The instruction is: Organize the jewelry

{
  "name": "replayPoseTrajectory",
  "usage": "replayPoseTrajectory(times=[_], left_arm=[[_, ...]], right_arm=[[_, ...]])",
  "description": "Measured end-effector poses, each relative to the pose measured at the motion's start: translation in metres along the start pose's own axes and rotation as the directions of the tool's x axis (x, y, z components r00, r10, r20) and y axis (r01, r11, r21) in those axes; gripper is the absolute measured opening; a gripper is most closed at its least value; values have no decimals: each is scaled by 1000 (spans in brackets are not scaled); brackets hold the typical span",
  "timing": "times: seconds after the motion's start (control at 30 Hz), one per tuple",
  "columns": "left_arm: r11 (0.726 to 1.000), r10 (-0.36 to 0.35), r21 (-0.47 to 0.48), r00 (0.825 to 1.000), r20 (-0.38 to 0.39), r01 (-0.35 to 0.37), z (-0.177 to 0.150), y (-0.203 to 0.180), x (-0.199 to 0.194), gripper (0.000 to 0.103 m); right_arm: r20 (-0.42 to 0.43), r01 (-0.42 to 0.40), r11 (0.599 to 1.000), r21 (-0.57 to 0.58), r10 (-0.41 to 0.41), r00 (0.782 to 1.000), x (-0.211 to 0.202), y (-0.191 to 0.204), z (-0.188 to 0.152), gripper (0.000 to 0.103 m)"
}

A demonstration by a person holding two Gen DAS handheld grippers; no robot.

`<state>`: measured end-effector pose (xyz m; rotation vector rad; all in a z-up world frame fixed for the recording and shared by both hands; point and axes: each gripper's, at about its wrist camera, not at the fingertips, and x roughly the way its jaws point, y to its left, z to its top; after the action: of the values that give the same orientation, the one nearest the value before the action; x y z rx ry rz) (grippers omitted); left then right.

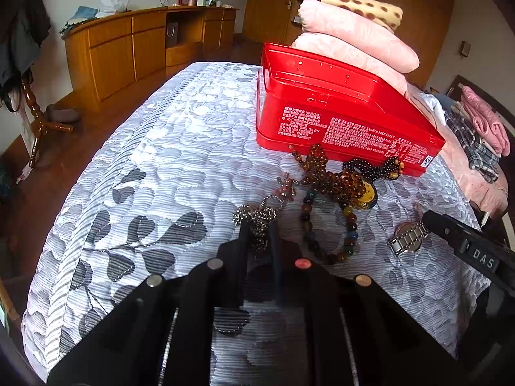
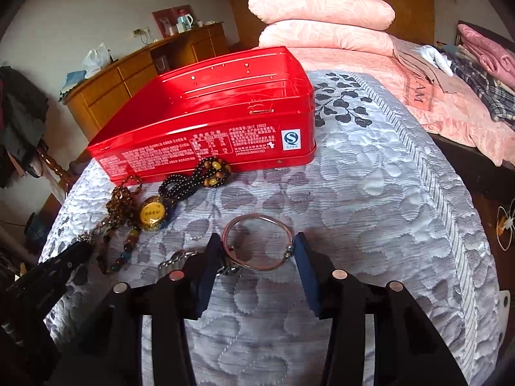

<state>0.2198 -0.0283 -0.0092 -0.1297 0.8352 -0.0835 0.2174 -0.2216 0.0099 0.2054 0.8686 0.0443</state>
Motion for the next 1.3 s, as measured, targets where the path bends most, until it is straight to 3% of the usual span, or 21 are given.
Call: replayPoseTrajectory(times=[0.4,0.47,0.67,0.77,0.83,0.9,1.0,1.13,1.3], left_arm=[[999,-32,-16,997,72,33,-6,12,-22,10],[999,-35,-17,997,68,36,-6,15,-23,10],[999,-46,-12,999,6,46,-8,18,-12,11],[999,-34,18,999,-6,34,-7,12,-8,17],[998,-53,35,998,-13,54,-6,7,-7,35],[997,-58,56,998,-14,58,-6,2,-6,43],[996,-24,88,999,-23,26,-6,-4,-1,40],[999,-5,44,1000,-16,5,-4,2,-1,10],[999,-44,11,999,28,44,-5,8,-10,9]], right_arm=[[6,30,999,-20,-30,1000,-16,-5,-9,46],[-32,32,999,-20,-32,999,-8,-5,-13,47],[-36,46,998,-49,-48,998,-4,-1,-15,52],[-24,78,993,-90,-80,996,-2,5,-17,52],[-19,90,991,-99,-93,996,-3,7,-18,48],[-18,82,992,-93,-84,996,-5,6,-18,46],[-17,69,994,-82,-70,997,-8,4,-20,46],[-4,50,996,-77,-50,999,-15,4,-21,46],[26,36,996,-78,-34,999,-27,5,-20,46]])
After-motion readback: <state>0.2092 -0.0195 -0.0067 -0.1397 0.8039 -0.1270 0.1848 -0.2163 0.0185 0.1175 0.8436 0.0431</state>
